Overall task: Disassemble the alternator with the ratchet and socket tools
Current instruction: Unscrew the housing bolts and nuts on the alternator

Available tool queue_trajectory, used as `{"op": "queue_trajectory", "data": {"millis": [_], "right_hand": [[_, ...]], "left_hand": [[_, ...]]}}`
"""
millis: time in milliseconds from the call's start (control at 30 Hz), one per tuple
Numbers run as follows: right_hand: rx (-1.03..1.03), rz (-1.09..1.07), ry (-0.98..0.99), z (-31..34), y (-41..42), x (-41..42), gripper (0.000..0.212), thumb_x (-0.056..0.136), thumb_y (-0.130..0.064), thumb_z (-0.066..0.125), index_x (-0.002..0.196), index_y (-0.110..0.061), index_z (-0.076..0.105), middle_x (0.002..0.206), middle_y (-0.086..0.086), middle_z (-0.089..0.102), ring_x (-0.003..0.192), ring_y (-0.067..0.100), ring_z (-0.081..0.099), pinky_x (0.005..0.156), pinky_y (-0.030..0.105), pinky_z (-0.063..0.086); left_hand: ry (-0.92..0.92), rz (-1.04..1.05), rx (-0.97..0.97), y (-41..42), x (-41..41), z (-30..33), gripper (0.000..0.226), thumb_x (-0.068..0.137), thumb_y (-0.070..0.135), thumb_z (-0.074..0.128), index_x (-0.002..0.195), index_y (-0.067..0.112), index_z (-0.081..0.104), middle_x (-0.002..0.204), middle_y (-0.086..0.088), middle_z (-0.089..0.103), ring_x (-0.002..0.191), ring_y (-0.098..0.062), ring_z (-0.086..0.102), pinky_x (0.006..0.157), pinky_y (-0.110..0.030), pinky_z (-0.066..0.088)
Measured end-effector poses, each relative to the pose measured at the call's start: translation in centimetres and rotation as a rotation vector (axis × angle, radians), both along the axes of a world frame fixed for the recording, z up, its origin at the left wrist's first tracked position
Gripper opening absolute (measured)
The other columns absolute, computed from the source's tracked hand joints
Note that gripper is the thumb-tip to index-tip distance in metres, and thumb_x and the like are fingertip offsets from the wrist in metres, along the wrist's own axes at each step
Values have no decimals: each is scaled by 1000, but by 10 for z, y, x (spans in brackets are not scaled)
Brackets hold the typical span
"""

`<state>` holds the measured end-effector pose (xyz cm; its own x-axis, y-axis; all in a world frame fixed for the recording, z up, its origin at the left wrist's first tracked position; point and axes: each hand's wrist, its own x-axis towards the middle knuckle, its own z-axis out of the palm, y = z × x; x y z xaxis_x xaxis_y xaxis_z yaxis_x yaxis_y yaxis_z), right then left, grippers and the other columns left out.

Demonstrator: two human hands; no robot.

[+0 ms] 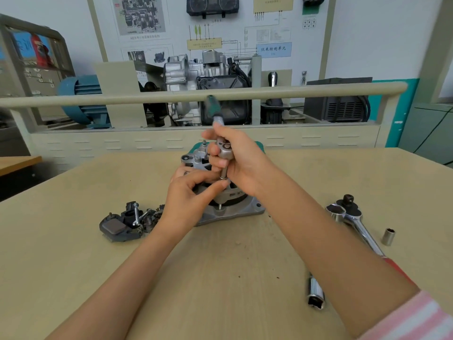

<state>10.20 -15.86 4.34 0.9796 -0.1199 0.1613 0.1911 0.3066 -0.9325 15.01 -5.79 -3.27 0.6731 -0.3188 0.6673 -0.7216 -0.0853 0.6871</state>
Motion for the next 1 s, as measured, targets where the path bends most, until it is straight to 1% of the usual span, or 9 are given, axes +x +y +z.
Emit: {"op": "queue_trajectory", "data": {"millis": [100, 167, 433, 533, 600, 700, 833, 900, 1000], "right_hand": [[193, -347, -119, -13, 15, -2, 24, 101, -20, 32, 80, -15, 43, 40, -6, 52, 32, 6, 40, 35, 14, 32], [224, -408, -143, -17, 18, -2, 22, 100, -16, 29, 81, -17, 39, 40, -6, 53, 32, 5, 43, 35, 12, 33], [-182, 170, 115, 14, -9, 3, 30, 101, -24, 31, 74, -17, 40, 39, -9, 40, 32, 6, 32, 48, 23, 26], [-179, 254, 97, 14, -11, 1, 31, 101, -26, 32, 74, -16, 42, 40, -10, 38, 33, 5, 30, 48, 22, 23], [-79, 168, 58, 8, -8, 0, 30, 101, -26, 34, 75, -15, 44, 41, -9, 40, 32, 5, 32, 45, 21, 25], [127, -209, -55, -7, 8, -2, 29, 102, -26, 35, 78, -14, 47, 43, -6, 47, 33, 6, 35, 37, 18, 29], [339, -493, -167, -16, 24, 1, 26, 102, -20, 26, 78, -16, 36, 52, 1, 50, 31, 6, 36, 35, 13, 29], [246, -422, -104, -10, 18, 3, 24, 101, -19, 27, 79, -17, 37, 51, 1, 50, 29, 5, 34, 35, 15, 28], [-47, -100, 32, 3, 2, 6, 25, 101, -23, 31, 79, -16, 40, 45, -4, 47, 29, 6, 27, 39, 20, 25]], "left_hand": [[-45, 14, -13, 0, 2, -2, 22, 74, 16, 72, 79, 36, 65, 74, 17, 61, 93, -20, 49, 80, -28, 41], [-71, 20, -11, 0, 2, -2, 24, 73, 16, 70, 77, 39, 63, 74, 20, 59, 92, -17, 47, 79, -24, 38], [-19, 24, 2, 0, 2, -2, 17, 78, 24, 71, 75, 40, 66, 72, 27, 60, 97, -18, 48, 86, -29, 42], [16, -5, -26, 0, 1, -3, 15, 77, 24, 72, 77, 38, 68, 75, 15, 63, 99, -24, 52, 90, -39, 45], [-28, 35, -25, -1, 1, -2, 20, 75, 23, 73, 77, 41, 65, 75, 18, 63, 99, -22, 51, 89, -35, 44], [-101, 51, -4, -1, 0, 0, 30, 74, 18, 74, 76, 45, 61, 74, 36, 60, 91, -11, 46, 85, -31, 39], [-99, 36, 24, 0, 0, -1, 26, 74, 17, 67, 75, 43, 61, 66, 32, 60, 86, -6, 42, 83, -33, 37], [-99, 45, 18, -1, -2, 0, 22, 74, 19, 68, 75, 40, 61, 67, 25, 59, 87, -10, 44, 85, -35, 38], [-74, 68, 23, -2, -2, -1, 17, 76, 21, 72, 80, 36, 64, 77, 19, 57, 95, -16, 46, 88, -31, 38]]}}
